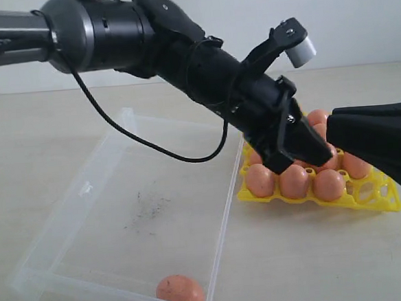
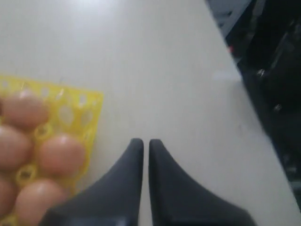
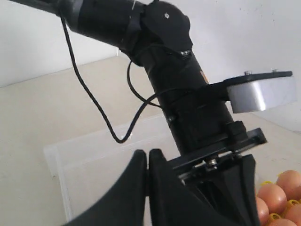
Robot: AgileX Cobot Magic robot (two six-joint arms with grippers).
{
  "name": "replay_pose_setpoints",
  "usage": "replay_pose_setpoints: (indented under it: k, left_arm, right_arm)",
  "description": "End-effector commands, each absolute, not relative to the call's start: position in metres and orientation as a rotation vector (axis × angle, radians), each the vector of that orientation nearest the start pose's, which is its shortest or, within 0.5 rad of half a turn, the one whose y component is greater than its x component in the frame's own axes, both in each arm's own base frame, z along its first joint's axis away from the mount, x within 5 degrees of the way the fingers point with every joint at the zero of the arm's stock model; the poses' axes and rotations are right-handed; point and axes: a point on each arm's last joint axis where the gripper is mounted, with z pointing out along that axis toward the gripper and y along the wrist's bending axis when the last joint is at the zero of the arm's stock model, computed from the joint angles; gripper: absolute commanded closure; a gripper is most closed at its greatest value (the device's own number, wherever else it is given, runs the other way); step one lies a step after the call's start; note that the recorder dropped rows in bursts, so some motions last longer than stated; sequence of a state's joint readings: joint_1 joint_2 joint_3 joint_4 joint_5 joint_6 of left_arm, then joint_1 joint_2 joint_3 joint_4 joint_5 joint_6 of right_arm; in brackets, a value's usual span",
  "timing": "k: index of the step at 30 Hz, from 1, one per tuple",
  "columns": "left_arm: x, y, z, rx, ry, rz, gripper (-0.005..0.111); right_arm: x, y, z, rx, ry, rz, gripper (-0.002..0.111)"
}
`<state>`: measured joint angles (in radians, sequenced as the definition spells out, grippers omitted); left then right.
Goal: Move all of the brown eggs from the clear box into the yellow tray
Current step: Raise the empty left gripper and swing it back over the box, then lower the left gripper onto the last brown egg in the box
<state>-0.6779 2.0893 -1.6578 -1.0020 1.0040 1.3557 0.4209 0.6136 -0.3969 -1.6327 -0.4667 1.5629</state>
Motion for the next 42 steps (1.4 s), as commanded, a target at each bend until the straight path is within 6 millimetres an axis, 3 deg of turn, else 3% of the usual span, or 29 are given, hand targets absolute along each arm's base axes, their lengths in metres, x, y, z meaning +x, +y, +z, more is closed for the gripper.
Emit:
replay_pose_setpoints:
  k: [1,6,10,17,21,28,33,42]
  left_arm:
    - [0.313,-0.304,0.238,1.740,2.058,-0.628,0.103]
    - [0.312,-0.276,0.243,1.664,2.305,-0.314,0.103]
    - [0.298,-0.258,0.235,1.833,2.448,-0.218,0.103]
    - [0.289,-0.244,0.208,1.927,2.517,-0.133,0.103]
    - [0.280,-0.227,0.187,2.015,2.566,0.003,0.103]
    - [0.279,-0.205,0.161,1.831,2.404,0.271,0.103]
    - [0.266,-0.197,0.161,1.768,2.310,0.234,0.103]
    - [0.258,-0.199,0.171,1.648,2.309,0.106,0.103]
  right_arm:
    - [0.095,0.087,0.293,-0.765,1.583,0.653,0.108]
    - [0.095,0.087,0.293,-0.765,1.583,0.653,0.108]
    - [0.095,0.087,0.293,-0.767,1.582,0.651,0.108]
    - [0.094,0.088,0.293,-0.774,1.581,0.660,0.108]
    - [0.093,0.089,0.292,-0.785,1.591,0.675,0.108]
    - [0.093,0.089,0.292,-0.787,1.591,0.677,0.108]
    - [0.092,0.090,0.292,-0.804,1.586,0.692,0.108]
    - [0.089,0.091,0.292,-0.830,1.579,0.718,0.108]
